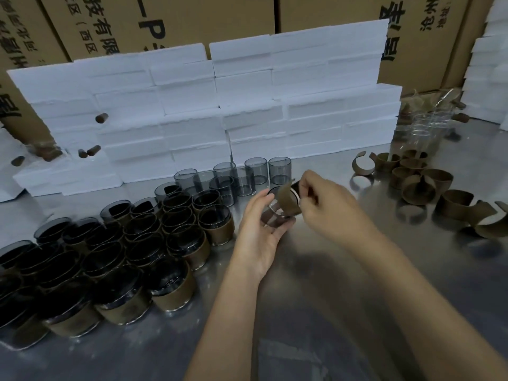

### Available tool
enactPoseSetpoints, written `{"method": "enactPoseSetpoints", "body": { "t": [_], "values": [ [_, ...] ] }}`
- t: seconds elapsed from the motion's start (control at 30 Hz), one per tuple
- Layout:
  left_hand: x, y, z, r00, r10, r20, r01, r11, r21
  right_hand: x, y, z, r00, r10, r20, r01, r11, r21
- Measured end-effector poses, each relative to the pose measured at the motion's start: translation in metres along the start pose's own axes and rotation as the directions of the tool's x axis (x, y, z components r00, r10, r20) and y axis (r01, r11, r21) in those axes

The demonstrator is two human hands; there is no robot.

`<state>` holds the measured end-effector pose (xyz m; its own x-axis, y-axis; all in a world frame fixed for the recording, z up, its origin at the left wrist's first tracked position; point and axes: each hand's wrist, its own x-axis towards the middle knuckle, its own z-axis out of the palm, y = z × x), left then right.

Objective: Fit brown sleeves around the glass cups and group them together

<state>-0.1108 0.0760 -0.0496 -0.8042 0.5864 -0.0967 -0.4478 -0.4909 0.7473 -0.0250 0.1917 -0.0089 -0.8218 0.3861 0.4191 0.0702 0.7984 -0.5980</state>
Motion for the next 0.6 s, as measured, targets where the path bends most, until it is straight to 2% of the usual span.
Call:
{"method": "enactPoseSetpoints", "body": {
  "t": [0.07,0.13,0.23,0.4,0.5,0.57,0.6],
  "values": [
    [-0.001,-0.002,0.001,0.999,0.037,0.015,-0.038,0.997,0.071,-0.010,-0.003,0.005,0.999,-0.022,0.024,0.026,0.983,-0.183],
    [-0.003,-0.004,0.003,0.997,0.067,0.031,-0.071,0.987,0.142,-0.016,-0.006,0.007,0.998,-0.061,0.011,0.062,0.963,-0.264],
    [-0.005,-0.006,0.005,0.992,0.091,0.083,-0.109,0.963,0.245,-0.021,-0.009,0.007,0.990,-0.129,-0.053,0.112,0.961,-0.253],
    [-0.006,-0.006,0.005,0.992,0.059,0.114,-0.086,0.966,0.246,-0.021,-0.006,0.015,0.986,-0.136,-0.100,0.119,0.979,-0.163],
    [-0.006,-0.007,0.006,0.990,0.054,0.129,-0.086,0.963,0.256,-0.021,-0.005,0.019,0.983,-0.078,-0.167,0.081,0.997,0.013],
    [-0.007,-0.008,0.006,0.990,0.049,0.132,-0.082,0.963,0.258,-0.019,-0.005,0.019,0.968,0.068,-0.240,0.003,0.959,0.282],
    [-0.006,-0.008,0.006,0.990,0.046,0.132,-0.079,0.962,0.262,-0.017,-0.005,0.018,0.954,0.157,-0.257,-0.031,0.901,0.434]
  ]
}}
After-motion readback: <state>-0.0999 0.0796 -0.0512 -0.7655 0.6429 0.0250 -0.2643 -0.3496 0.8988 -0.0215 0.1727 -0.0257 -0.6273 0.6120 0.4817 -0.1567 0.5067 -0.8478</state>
